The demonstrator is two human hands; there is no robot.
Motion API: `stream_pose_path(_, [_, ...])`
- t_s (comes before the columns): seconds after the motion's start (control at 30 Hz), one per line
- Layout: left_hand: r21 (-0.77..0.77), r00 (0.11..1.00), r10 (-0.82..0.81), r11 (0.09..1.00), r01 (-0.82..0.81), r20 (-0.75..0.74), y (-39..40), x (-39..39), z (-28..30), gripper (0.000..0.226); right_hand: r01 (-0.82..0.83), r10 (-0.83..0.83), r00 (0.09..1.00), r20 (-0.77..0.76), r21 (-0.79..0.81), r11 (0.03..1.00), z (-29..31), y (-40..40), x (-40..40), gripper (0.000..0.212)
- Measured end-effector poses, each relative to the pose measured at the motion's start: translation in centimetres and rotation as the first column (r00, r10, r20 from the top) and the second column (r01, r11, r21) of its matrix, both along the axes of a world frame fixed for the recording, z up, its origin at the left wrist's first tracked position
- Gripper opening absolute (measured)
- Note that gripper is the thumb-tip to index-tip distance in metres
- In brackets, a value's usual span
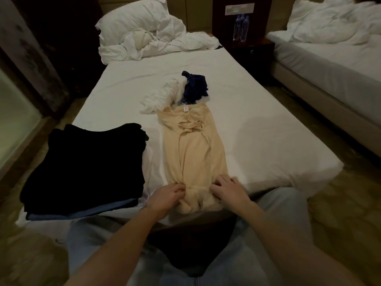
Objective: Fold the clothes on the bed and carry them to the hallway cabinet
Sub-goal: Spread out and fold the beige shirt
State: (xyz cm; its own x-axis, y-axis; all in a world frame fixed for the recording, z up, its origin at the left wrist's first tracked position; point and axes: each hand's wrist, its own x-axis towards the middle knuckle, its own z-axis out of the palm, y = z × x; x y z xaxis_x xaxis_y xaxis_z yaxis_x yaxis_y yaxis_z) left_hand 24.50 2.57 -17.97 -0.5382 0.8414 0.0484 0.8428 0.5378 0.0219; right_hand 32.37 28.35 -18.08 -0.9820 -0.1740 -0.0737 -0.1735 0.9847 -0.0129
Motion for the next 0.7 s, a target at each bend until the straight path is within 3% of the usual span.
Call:
stream_pose_path(0.1, [0.086,0.949,0.212,0.968,-0.237,0.233,0.5,-0.4,1.1,0.032,0.027,-0.026,1.0,0.014,-0.065,0.998,0.0,1.0,-0.6,0.022])
stream_pose_path(0.17, [0.161,0.841,0.319,0.892,-0.422,0.436,0.7,-0.9,1.9,0.029,0.084,-0.085,0.996,-0.002,-0.15,0.985,0.5,1.5,-1.1,0.032])
stream_pose_path(0.2, [0.242,0.759,0.306,0.822,-0.515,0.575,1.0,-1.3,2.4,0.026,0.134,-0.15,0.988,-0.04,-0.269,0.954,1.0,1.8,-1.5,0.042])
stream_pose_path(0.23, [0.324,0.678,0.257,0.727,-0.605,0.689,1.3,-1.8,2.9,0.02,0.19,-0.247,0.966,-0.074,-0.447,0.874,1.7,1.9,-1.8,0.046])
stream_pose_path(0.3, [0.382,0.538,0.166,0.538,-0.752,0.826,1.9,-2.9,4.5,0.015,0.281,-0.466,0.884,-0.034,-0.758,0.589,3.7,2.0,-2.9,0.038])
stream_pose_path(0.33, [0.376,0.488,0.14,0.469,-0.799,0.862,2.1,-3.6,5.4,0.016,0.312,-0.546,0.837,0.019,-0.837,0.449,5.0,2.0,-3.7,0.034])
stream_pose_path(0.4, [0.332,0.38,0.067,0.364,-0.87,0.923,2.7,-5.1,7.2,0.022,0.321,-0.628,0.773,0.089,-0.908,0.267,7.7,1.9,-5.8,0.032])
stream_pose_path(0.5, [0.21,0.195,-0.108,0.149,-0.966,0.975,3.4,-8.1,9.5,0.017,0.291,-0.624,0.757,0.196,-0.955,0.053,11.0,1.8,-9.7,0.033])
stream_pose_path(0.57, [0.157,0.137,-0.236,0.069,-0.985,0.962,3.8,-10.4,11.3,0.022,0.322,-0.549,0.795,0.256,-0.946,0.025,12.4,2.0,-12.1,0.034])
stream_pose_path(0.7, [0.234,0.209,-0.271,0.063,-0.97,0.94,3.9,-15.8,13.6,0.018,0.312,-0.437,0.871,0.222,-0.939,0.145,13.8,2.9,-17.3,0.02])
